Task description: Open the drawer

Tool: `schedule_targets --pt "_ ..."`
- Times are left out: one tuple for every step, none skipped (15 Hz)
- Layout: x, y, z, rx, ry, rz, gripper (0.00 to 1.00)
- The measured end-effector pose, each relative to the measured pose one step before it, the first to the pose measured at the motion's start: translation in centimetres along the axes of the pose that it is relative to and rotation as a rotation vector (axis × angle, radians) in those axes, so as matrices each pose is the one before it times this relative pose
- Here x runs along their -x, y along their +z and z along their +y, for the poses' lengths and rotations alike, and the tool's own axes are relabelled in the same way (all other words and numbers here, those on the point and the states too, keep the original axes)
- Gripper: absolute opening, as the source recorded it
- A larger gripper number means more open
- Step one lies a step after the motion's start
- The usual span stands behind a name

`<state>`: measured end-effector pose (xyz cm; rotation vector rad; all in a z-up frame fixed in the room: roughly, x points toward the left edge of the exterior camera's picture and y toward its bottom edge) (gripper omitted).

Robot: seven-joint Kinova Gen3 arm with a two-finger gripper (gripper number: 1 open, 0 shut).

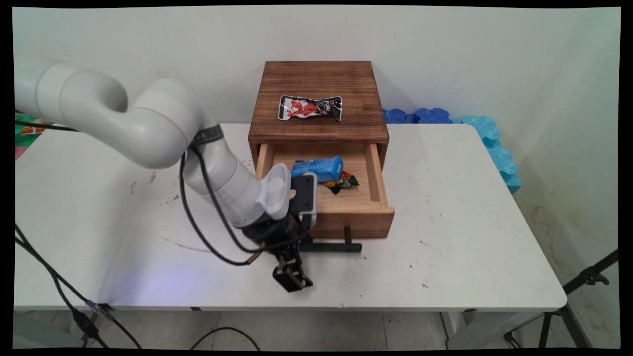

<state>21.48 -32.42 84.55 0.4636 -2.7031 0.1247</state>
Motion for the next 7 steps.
schedule_targets --pt "0.064 -0.133 0.662 0.00299 0.00216 0.00110 1.00" --pt "0.056 -0.096 0.522 0.00175 0.00172 0.00077 1.00" --pt "0.042 -0.101 0.580 0.00077 0.00221 0.00137 1.00" --pt "0.025 -0.064 0.400 0.00044 0.00127 0.00134 1.00" --pt "0.038 -0.081 0.449 -0.00074 0.00155 0.00223 1.00" --pt "0.046 -0.068 0.356 -0.00288 0.00145 0.00219 1.00" --pt "0.030 -0.057 0.245 -0.00415 0.00236 0.00197 1.00"
